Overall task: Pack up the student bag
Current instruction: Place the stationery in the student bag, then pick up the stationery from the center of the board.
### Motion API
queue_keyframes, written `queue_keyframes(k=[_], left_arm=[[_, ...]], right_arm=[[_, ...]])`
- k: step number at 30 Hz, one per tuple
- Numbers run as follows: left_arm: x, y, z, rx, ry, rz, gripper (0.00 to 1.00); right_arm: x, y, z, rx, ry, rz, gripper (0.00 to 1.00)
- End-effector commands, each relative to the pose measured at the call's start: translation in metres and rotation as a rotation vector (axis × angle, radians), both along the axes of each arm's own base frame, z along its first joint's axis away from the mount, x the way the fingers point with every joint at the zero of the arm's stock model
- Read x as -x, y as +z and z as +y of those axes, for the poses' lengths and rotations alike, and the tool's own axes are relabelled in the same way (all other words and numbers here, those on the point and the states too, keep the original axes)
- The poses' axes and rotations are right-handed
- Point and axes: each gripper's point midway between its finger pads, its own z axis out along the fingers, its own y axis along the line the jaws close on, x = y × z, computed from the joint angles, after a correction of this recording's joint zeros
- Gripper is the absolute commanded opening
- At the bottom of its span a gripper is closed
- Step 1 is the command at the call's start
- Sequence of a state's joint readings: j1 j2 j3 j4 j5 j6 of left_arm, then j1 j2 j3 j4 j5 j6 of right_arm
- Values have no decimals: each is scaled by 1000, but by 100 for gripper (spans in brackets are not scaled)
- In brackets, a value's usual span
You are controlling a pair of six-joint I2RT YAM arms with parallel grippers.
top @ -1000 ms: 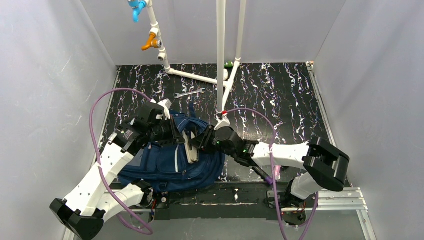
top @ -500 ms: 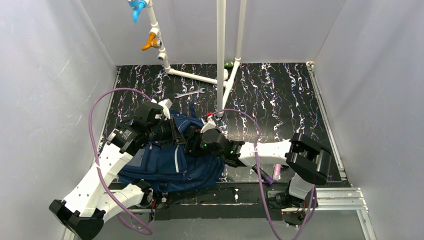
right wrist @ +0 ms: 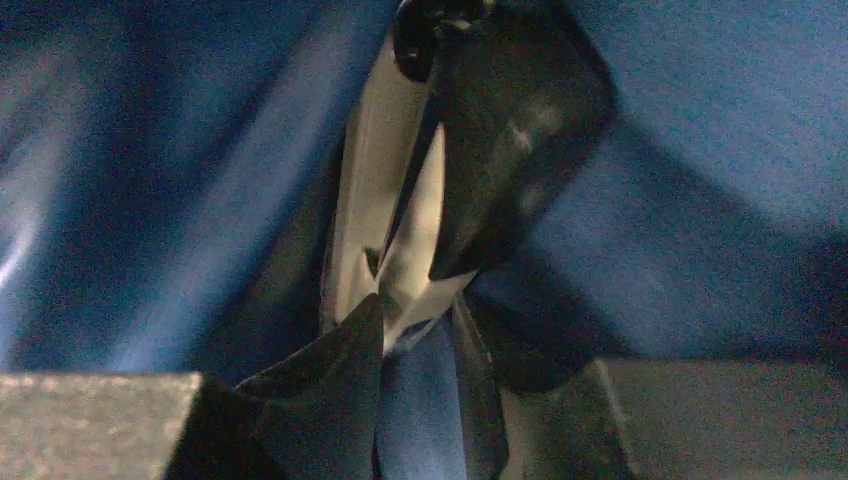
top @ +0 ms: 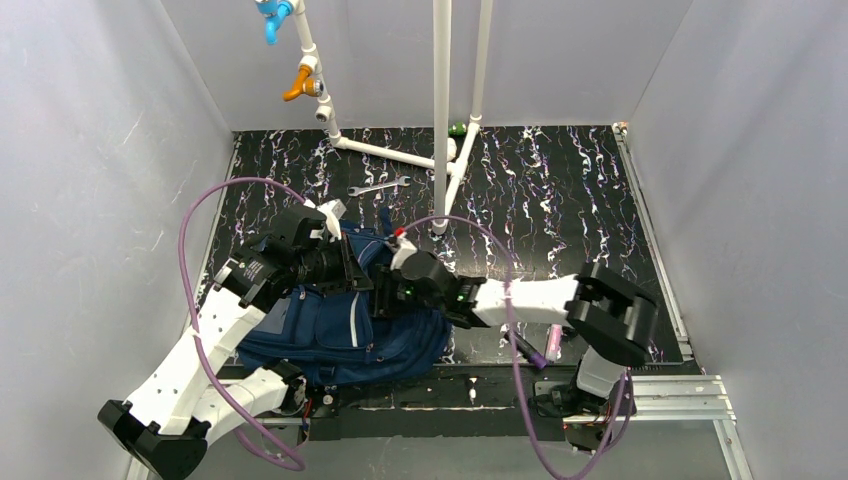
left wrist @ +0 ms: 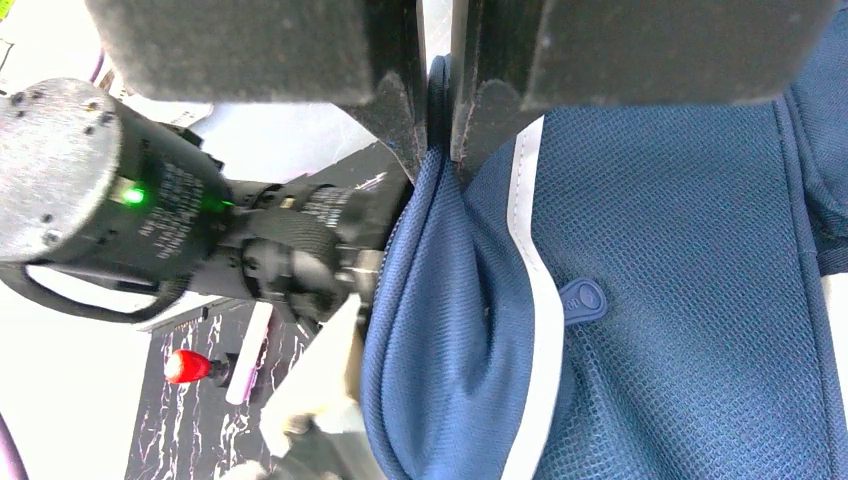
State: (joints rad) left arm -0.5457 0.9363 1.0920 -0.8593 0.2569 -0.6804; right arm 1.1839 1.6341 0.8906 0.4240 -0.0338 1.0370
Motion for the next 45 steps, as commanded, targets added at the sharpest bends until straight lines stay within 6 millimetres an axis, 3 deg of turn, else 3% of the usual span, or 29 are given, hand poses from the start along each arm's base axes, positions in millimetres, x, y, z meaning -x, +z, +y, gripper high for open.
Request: queue_keyframes(k=[1, 3, 7, 10, 13, 16, 17, 19, 21, 27, 31, 34, 39, 45], left_arm=[[10, 48, -24, 190, -98, -98, 0], [9, 44, -19, 165, -78, -101, 0], [6, 27, -11, 118, -48, -98, 0], [4, 20, -10, 94, -45, -94, 0], [2, 20, -9, 86, -47, -107, 0], [3, 20, -7, 74, -59, -110, 0], [4, 20, -7, 72, -62, -112, 0], [4, 20, -6, 69, -67, -115, 0], [5, 21, -7, 74, -74, -116, 0], [9, 23, -13, 106, -108, -111, 0], [11, 23, -16, 118, -127, -105, 0], [12, 25, -17, 124, -137, -108, 0], [14, 28, -18, 136, -146, -113, 0], [14, 26, -19, 141, -145, -103, 0]], right_arm=[[0, 46, 36, -146, 155, -57, 38], [-4, 52, 13, -106, 154, -109, 44], [-14, 45, -83, 275, 65, -276, 79], [-19, 42, -153, 518, 23, -349, 98], [-33, 37, -219, 721, -114, -386, 98], [-63, 35, -333, 1057, -658, -382, 98], [-66, 39, -360, 1114, -797, -388, 98], [-68, 36, -394, 1169, -982, -349, 98], [-72, 25, -413, 1193, -1057, -268, 98], [-77, -8, -444, 1055, -1164, -29, 98], [-65, -28, -465, 1044, -1216, 104, 98], [-54, -53, -459, 976, -1186, 222, 98], [-45, -66, -447, 892, -1165, 283, 98], [-42, -76, -451, 897, -1182, 281, 85]])
